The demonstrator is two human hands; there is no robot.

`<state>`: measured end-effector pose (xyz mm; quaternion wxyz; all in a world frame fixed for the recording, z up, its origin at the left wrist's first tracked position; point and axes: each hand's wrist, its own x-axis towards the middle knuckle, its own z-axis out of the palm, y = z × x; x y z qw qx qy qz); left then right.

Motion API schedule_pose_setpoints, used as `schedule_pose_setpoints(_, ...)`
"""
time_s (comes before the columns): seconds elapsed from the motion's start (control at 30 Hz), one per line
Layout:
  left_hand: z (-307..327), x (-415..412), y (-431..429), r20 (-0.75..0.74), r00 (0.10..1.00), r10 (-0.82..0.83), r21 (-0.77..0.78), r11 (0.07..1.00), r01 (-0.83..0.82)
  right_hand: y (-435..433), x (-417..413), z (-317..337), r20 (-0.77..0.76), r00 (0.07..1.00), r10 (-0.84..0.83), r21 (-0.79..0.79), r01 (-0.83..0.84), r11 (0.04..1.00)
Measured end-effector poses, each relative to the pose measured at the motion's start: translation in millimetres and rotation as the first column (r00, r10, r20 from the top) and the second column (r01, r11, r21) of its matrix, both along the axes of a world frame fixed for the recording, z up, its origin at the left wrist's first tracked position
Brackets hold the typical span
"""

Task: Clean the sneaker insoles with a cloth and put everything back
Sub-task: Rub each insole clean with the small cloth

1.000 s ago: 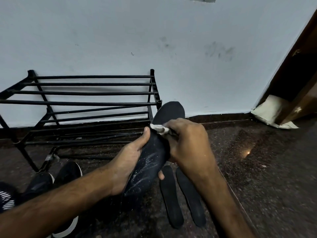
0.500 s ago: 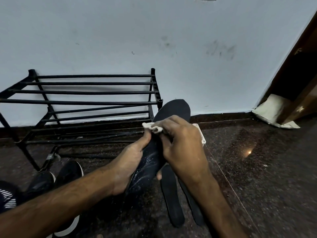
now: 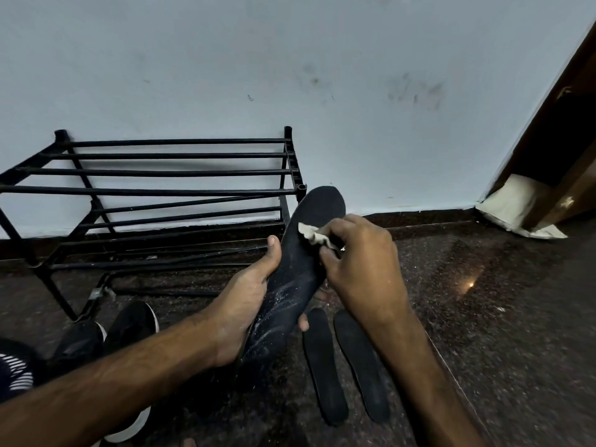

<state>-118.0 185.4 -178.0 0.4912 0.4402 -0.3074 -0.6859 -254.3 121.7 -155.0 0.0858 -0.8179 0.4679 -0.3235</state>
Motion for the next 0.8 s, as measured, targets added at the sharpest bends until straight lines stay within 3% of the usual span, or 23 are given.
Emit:
schedule_pose_setpoints(0.1, -4, -1, 0, -0.023, 0.999, 0.039, -0.013, 0.999, -0.040, 5, 1, 5, -0.038, 0.998, 0.056, 0.090, -0.052, 0.995)
schedule_pose_setpoints(0.2, 0, -4, -1, -0.051, 0.998, 0.027, -0.034, 0.999, -0.029, 10, 12, -1, 0.086, 0.991, 0.101, 0.042, -0.105, 0.994)
schedule_pose_setpoints(0.27, 1, -3, -3, -0.003, 0.999, 0.040, -0.021, 0.999, -0.040, 6, 12, -7, 0.118, 0.991, 0.054, -0.012, -0.053, 0.999)
schedule_pose_setpoints(0.37, -2, 0, -2, 0.050, 0.997, 0.053, 0.000, 0.999, -0.053, 0, 1, -5, 0.025, 0.997, -0.073, -0.028, 0.074, 0.997)
schedule_pose_setpoints(0.47, -3, -2, -1, 0.009, 0.998, 0.062, -0.010, 0.998, -0.062, 1, -3, 1, -0.036, 0.999, -0.024, 0.070, 0.027, 0.997)
schedule_pose_setpoints(0.53, -1, -4, -1, -0.057, 0.997, 0.046, -0.007, 0.999, -0.047, 7, 5, 2, 0.078, 0.995, 0.068, 0.113, -0.077, 0.991)
schedule_pose_setpoints(0.63, 2, -11, 0, -0.088, 0.996, -0.003, -0.011, 1.000, 0.002, 9, 12, -3, 0.217, 0.971, 0.102, 0.004, -0.105, 0.994)
schedule_pose_setpoints(0.7, 3, -11, 0, -0.062, 0.998, 0.020, 0.006, 1.000, -0.019, 2, 8, -4, 0.178, 0.983, 0.036, -0.050, -0.028, 0.998)
schedule_pose_setpoints(0.8, 1, -8, -2, -0.048, 0.996, 0.069, 0.021, 0.997, -0.068, -5, -2, 1, 0.047, 0.997, -0.053, 0.020, 0.053, 0.998)
